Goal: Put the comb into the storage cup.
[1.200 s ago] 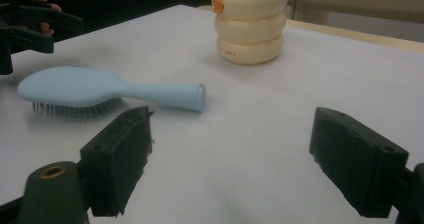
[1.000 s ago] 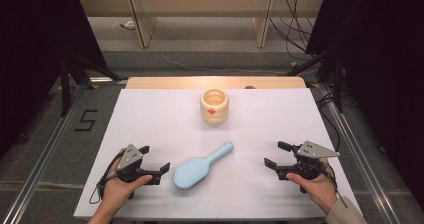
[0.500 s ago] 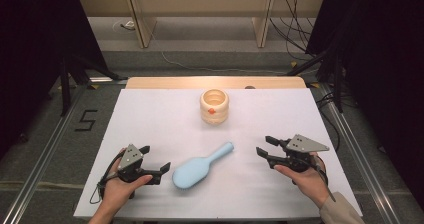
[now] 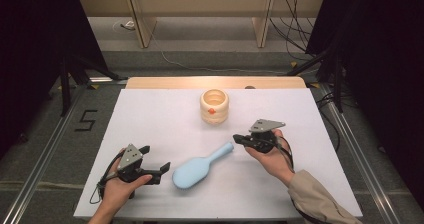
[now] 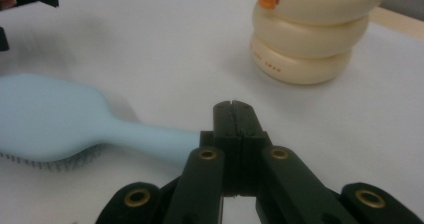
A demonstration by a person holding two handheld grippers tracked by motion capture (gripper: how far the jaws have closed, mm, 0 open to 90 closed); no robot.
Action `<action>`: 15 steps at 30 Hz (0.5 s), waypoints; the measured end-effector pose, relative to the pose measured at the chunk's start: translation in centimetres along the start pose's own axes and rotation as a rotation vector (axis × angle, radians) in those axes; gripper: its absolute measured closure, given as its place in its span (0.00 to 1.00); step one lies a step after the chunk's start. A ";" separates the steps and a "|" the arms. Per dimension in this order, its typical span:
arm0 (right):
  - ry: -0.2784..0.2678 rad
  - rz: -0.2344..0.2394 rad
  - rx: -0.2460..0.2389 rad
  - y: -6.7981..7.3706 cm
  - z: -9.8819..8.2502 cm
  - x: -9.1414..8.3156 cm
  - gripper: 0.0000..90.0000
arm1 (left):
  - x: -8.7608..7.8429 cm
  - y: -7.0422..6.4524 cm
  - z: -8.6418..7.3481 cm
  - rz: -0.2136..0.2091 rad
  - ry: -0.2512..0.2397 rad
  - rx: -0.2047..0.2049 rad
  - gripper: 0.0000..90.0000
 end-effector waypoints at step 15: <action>0.161 0.010 -0.007 0.5 0.3 5.2 1.00 | 0.0 0.0 0.0 0.001 0.001 0.002 0.03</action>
Point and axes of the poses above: each handheld gripper's, and its own axes: x roughly forward along the jaws, z roughly out of its top, y roughly to its left, the point moved 3 cm from there along x, roughly forward along the jaws, and after that the axes turned 9 degrees about -y, right-handed, at the moved point
